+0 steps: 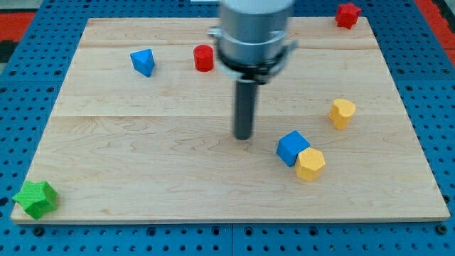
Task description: Nudge the blue cube a bit right
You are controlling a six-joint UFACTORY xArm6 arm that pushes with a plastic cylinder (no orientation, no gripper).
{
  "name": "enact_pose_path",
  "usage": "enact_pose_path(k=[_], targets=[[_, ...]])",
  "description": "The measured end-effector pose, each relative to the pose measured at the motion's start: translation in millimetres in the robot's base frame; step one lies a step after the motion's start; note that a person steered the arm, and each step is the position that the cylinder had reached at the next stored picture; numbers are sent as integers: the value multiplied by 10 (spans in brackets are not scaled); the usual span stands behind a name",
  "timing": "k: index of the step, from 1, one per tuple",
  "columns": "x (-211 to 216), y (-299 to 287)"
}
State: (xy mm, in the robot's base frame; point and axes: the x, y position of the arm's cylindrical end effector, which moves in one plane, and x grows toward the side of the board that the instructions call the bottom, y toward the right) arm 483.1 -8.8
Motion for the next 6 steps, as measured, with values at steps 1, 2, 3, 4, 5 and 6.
enact_pose_path(k=[1,2,3,4,5,6], targets=[[195,-184],[408,241],[384,425],[256,432],[350,724],[452,950]])
